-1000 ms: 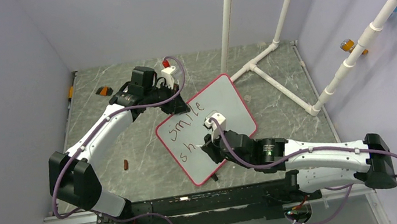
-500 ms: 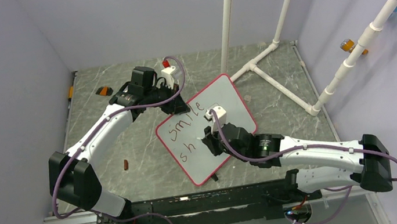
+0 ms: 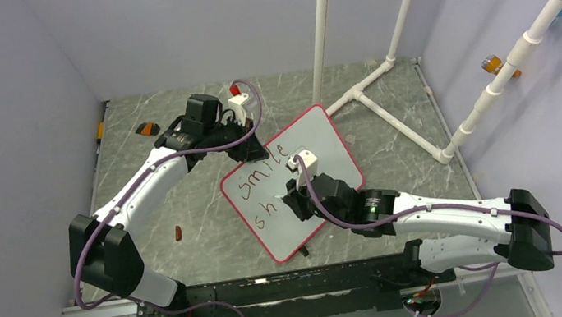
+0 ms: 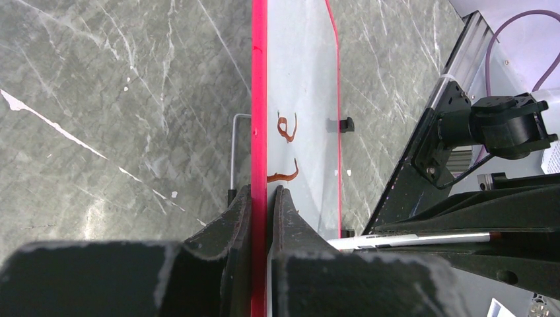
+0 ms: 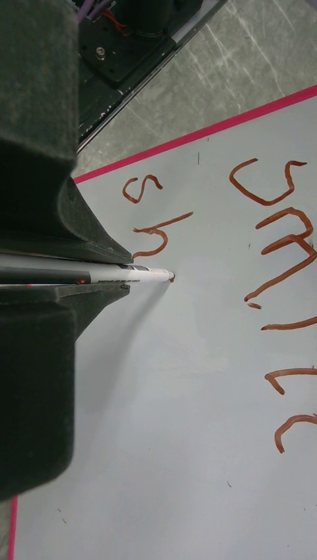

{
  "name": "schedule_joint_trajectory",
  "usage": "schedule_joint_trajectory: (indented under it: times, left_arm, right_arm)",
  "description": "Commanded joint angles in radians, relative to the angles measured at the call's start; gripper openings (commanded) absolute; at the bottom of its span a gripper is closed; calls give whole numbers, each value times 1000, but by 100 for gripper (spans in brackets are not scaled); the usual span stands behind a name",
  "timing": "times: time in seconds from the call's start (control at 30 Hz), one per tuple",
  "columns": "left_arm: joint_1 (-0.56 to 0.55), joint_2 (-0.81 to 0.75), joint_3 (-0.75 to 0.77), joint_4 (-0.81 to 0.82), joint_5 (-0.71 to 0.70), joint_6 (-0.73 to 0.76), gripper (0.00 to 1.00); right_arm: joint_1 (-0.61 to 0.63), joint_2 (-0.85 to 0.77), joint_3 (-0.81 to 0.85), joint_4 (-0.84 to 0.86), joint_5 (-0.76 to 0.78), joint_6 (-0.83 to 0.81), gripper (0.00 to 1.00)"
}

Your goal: Write a sentence on the whiteboard

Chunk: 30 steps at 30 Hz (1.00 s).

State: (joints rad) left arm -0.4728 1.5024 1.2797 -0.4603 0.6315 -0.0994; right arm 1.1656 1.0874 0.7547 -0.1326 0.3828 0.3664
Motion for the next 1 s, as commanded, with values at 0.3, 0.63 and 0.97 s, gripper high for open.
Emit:
schedule_joint_trajectory:
  times: [0.3, 0.63, 0.97]
  left_arm:
    - [9, -31, 22, 69, -96, 60, 0]
    - [9, -25, 30, 71, -90, 60, 0]
    - [9, -25, 25, 69, -95, 64, 0]
  right_arm:
    - [-6, -8, -35, 2, -2, 39, 0]
    - [-4, -54, -62, -49, -13, 72, 0]
    - [-4, -95, 11, -54, -50, 44, 0]
